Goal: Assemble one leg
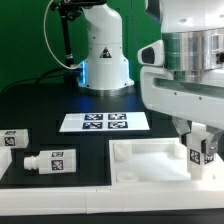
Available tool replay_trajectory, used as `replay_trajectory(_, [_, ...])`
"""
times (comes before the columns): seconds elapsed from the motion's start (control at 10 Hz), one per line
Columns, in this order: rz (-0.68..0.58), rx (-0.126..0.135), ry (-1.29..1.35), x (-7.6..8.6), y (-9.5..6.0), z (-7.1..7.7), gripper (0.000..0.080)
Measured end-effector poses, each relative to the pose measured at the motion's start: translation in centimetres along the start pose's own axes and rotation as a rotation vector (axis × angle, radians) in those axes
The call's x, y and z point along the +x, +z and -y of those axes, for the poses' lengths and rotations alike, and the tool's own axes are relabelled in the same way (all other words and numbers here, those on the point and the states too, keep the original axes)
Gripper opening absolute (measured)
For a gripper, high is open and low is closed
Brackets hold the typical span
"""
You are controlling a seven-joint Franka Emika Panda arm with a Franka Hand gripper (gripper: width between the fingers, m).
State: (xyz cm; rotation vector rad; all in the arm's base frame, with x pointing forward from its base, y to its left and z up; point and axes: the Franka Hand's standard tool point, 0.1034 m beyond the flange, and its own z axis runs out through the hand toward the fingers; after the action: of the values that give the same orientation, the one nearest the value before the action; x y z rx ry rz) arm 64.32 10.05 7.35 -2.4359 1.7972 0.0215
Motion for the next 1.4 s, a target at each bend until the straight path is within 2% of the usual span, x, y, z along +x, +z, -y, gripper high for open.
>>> replay_trajectory(0.2, [0.037, 0.015, 0.346, -0.2, 0.0, -0.1, 0.0285])
replay_trajectory(0.4, [0.037, 0.015, 0.474, -0.7, 0.0, 0.0, 0.0285])
replay_trajectory(0.6, [0.036, 0.016, 0.468, -0.7, 0.0, 0.0, 0.0286])
replay_trajectory(0.7, [0.036, 0.015, 0.45, -0.8, 0.1, 0.0, 0.0424])
replay_trajectory(0.8, [0.026, 0.016, 0.217, -0.7, 0.1, -0.1, 0.0555])
replay_trajectory(0.9, [0.028, 0.018, -0.009, -0.7, 0.2, -0.1, 0.0555])
replay_trajectory(1.0, [0.035, 0.017, -0.191, -0.9, 0.3, -0.2, 0.0633])
replay_trajectory(1.1, [0.025, 0.024, -0.217, -1.3, 0.4, -0.1, 0.0644])
replay_trajectory(1.3, [0.021, 0.026, -0.394, -1.0, 0.4, -0.1, 0.0648])
replay_trajectory(1.4, [0.009, 0.018, -0.518, -1.1, 0.4, -0.1, 0.0648])
